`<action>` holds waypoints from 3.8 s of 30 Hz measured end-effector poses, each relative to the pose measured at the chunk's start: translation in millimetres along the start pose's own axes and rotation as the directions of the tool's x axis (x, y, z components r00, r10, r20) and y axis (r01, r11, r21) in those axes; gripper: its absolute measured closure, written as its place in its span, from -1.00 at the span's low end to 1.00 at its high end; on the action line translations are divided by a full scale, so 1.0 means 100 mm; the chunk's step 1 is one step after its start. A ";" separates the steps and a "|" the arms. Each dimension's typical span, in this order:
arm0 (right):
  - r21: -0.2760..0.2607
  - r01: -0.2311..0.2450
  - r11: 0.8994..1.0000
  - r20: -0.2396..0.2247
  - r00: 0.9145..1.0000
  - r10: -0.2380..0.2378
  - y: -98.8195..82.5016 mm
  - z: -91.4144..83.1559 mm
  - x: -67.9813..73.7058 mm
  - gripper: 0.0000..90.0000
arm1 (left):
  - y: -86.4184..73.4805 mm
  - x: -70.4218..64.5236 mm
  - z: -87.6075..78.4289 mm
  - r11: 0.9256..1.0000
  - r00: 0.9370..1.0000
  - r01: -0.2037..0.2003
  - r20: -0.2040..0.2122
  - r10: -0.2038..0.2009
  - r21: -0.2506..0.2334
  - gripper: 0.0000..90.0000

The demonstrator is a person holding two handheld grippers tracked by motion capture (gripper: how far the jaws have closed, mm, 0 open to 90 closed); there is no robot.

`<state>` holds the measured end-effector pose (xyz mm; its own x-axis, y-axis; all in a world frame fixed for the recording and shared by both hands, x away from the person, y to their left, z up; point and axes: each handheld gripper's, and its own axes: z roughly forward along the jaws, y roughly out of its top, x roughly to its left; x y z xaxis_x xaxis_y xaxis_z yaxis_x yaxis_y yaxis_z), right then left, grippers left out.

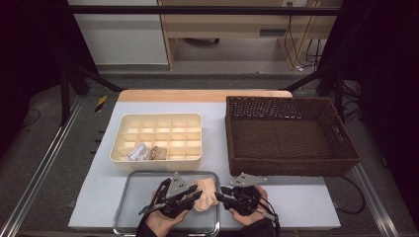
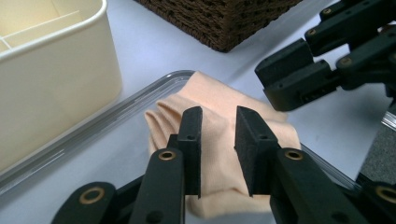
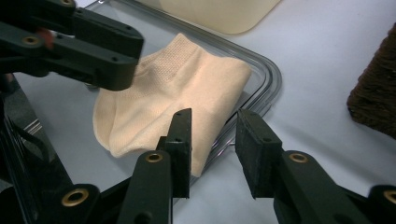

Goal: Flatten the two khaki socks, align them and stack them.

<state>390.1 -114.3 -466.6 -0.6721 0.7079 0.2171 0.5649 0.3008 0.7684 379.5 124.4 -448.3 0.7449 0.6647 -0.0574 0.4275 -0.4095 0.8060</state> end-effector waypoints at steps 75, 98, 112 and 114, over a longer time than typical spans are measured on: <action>-0.029 0.048 0.998 -0.149 0.987 -0.052 0.28 0.21 0.24 0.92 | -0.23 0.25 -0.03 0.997 0.998 0.037 -0.053 -0.033 0.068 0.98; 0.002 0.126 0.992 -0.203 0.972 -0.123 0.16 0.50 0.41 0.88 | -0.08 0.40 -0.22 0.997 0.998 0.052 -0.039 -0.055 -0.057 0.52; -0.003 0.134 0.991 -0.199 0.971 -0.132 0.15 0.50 0.41 0.87 | -0.01 0.38 -0.47 0.995 0.997 0.071 -0.022 -0.073 -0.073 0.19; -0.003 0.135 0.991 -0.198 0.971 -0.133 0.15 0.50 0.42 0.87 | 0.04 0.39 -0.45 0.996 0.998 0.064 -0.024 -0.066 -0.068 0.18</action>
<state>394.7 -48.4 -476.2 -0.8226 0.5210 0.2278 0.4675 0.3917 0.7925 386.8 176.8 -420.8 0.7028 0.7049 -0.0962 0.4383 -0.3225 0.8390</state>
